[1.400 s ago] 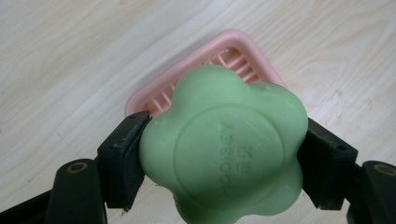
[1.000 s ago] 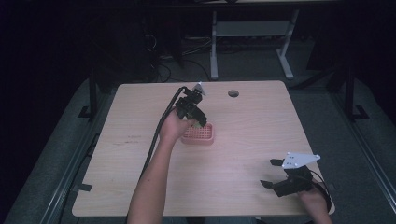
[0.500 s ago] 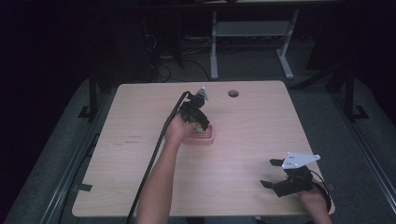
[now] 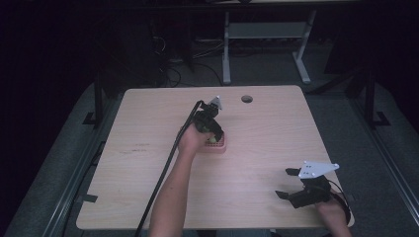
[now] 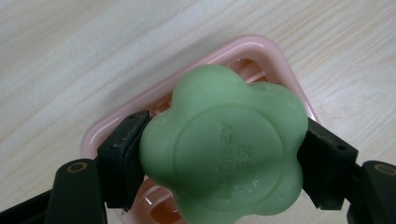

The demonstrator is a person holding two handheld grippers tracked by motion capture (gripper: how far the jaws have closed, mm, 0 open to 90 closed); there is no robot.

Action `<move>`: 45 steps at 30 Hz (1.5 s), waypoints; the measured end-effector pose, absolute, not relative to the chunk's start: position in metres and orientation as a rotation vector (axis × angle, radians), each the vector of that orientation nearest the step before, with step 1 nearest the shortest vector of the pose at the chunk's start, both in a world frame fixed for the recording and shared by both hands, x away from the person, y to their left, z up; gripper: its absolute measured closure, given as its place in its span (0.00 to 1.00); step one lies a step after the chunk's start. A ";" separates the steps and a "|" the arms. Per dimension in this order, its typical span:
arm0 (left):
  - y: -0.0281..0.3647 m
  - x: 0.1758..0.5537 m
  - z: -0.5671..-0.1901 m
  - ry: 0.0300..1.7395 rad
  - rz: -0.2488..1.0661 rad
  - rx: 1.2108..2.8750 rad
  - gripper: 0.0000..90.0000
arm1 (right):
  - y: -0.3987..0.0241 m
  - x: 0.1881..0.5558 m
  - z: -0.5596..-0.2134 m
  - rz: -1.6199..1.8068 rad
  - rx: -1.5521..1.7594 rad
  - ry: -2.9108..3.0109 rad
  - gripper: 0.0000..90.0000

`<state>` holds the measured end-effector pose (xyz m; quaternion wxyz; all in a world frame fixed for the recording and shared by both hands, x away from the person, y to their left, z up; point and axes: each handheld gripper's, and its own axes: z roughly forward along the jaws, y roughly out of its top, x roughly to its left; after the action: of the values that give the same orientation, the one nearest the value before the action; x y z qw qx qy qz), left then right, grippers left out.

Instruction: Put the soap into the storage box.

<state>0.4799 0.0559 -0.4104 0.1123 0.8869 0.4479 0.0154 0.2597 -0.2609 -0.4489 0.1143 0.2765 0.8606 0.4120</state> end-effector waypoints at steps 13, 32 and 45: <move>0.055 0.479 -0.417 1.353 0.036 2.611 0.29 | -0.260 0.260 -0.449 1.206 0.807 2.525 0.15; 0.054 0.478 -0.425 1.408 0.059 2.594 0.29 | -0.260 0.260 -0.449 1.206 0.805 2.526 0.15; 0.057 0.477 -0.419 1.399 0.052 2.572 0.28 | -0.260 0.260 -0.449 1.204 0.803 2.527 0.15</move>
<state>0.4766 0.0567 -0.4194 0.1065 0.8733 0.4750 0.0178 0.2603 -0.2602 -0.4493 0.1142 0.2740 0.8621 0.4108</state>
